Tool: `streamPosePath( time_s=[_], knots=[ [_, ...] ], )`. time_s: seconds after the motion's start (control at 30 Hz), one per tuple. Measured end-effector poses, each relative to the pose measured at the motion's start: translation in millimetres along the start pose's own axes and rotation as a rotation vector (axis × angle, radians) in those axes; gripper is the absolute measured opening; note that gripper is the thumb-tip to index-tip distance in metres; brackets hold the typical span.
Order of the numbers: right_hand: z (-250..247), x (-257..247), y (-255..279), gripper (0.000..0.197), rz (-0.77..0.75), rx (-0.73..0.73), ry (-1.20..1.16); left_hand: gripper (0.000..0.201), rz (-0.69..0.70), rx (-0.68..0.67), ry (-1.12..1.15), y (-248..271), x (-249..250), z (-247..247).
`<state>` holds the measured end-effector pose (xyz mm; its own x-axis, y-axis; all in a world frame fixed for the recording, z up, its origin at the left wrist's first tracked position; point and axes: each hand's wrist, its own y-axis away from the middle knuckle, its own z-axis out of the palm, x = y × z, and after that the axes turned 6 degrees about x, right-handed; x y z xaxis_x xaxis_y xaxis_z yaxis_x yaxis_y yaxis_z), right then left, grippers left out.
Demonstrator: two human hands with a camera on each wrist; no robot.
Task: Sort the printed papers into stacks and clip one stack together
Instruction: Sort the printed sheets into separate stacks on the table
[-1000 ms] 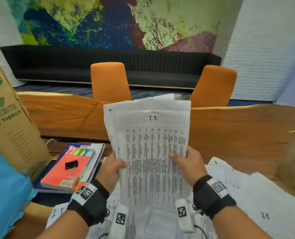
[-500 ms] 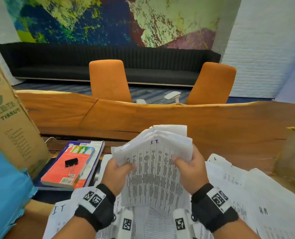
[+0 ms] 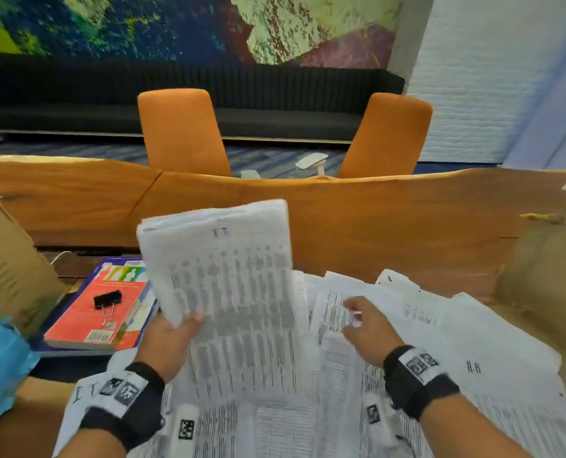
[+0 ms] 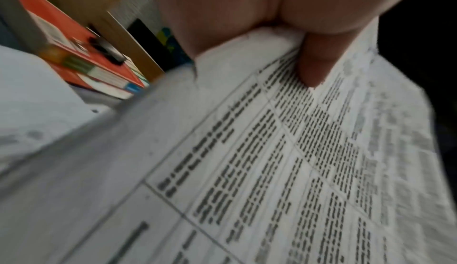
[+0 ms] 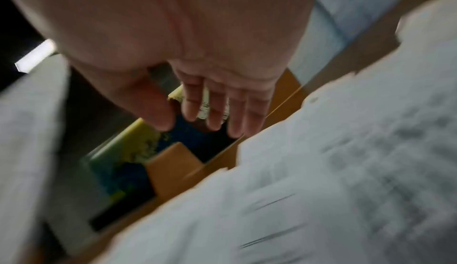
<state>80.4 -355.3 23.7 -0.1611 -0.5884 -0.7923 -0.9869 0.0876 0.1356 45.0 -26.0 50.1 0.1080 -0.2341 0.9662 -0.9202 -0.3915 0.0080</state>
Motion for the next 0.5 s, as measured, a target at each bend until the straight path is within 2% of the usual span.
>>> streamPosePath(
  time_s=[0.1,0.17,0.2,0.3,0.4,0.43,0.5],
  knots=[
    [-23.8,50.7,-32.0,0.072,0.186,0.068,0.512,0.029,-0.057,0.096,-0.05,-11.5,-15.0,-29.3],
    [-31.7,79.2,-43.6,0.081,0.233,-0.001,0.741,0.023,-0.142,0.118,-0.063,-17.2,-24.8,-46.9],
    [-32.5,88.2,-46.6,0.08,0.246,-0.035,0.807,0.02,-0.174,0.142,-0.059,-18.5,-26.9,-53.6],
    [-29.5,91.0,-43.5,0.055,0.183,-0.012,0.915,0.022,-0.182,0.238,-0.13,-18.1,-31.0,-70.7],
    [-28.4,72.7,-29.9,0.008,0.036,0.067,0.847,0.031,-0.172,0.262,-0.098,-14.2,-29.9,-83.0],
    [-28.7,66.1,-25.8,0.005,0.019,0.051,0.781,0.033,-0.167,0.273,-0.095,-12.7,-28.8,-87.0],
    [-27.8,52.6,-16.2,0.009,0.001,-0.05,0.685,0.032,-0.194,0.286,-0.096,-12.2,-32.8,-96.7]
  ],
)
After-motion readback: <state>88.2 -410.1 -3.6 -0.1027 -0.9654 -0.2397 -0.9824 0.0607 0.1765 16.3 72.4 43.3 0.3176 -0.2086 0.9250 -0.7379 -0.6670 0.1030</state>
